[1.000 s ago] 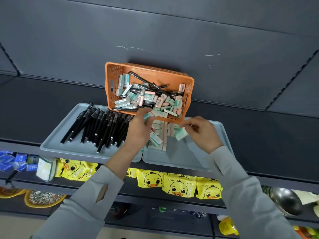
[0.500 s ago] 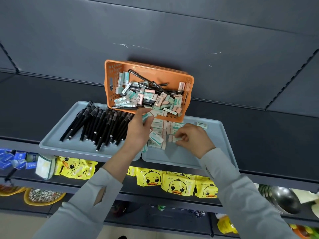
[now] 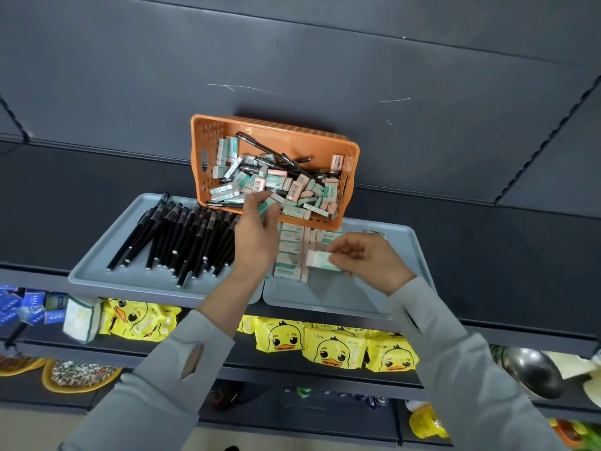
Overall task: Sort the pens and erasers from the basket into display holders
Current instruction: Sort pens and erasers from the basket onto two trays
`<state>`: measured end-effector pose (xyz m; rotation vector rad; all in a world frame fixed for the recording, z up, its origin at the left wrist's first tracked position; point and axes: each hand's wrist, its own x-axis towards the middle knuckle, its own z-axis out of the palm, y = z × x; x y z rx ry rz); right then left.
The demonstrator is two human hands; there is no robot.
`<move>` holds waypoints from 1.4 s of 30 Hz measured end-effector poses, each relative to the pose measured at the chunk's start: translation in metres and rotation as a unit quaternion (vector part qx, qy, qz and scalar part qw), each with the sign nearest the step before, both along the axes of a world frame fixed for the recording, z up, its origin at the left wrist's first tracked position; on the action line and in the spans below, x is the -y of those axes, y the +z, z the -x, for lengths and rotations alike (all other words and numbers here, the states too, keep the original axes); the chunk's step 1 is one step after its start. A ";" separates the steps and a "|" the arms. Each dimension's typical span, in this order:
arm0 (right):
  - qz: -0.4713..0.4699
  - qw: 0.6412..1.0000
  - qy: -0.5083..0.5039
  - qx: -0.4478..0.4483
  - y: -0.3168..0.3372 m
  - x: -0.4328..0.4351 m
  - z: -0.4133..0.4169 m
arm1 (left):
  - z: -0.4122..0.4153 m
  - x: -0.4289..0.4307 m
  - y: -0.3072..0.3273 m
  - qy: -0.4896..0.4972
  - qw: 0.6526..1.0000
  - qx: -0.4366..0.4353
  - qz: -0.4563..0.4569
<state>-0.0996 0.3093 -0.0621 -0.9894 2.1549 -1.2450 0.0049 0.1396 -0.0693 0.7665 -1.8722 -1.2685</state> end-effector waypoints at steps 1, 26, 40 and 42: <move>-0.035 0.999 -0.002 -0.016 -0.001 -0.008 0.003 | -0.001 0.003 0.000 -0.001 1.000 -0.003 -0.018; 0.126 0.985 -0.041 0.106 -0.016 -0.012 -0.012 | -0.028 -0.009 0.002 -0.152 0.958 -0.042 -0.238; 0.086 0.995 -0.041 0.015 -0.032 -0.044 -0.020 | -0.071 -0.025 -0.039 -0.163 0.897 0.173 0.373; 0.065 0.997 -0.032 -0.004 -0.032 -0.043 -0.023 | -0.071 -0.024 -0.041 -0.152 0.894 0.171 0.386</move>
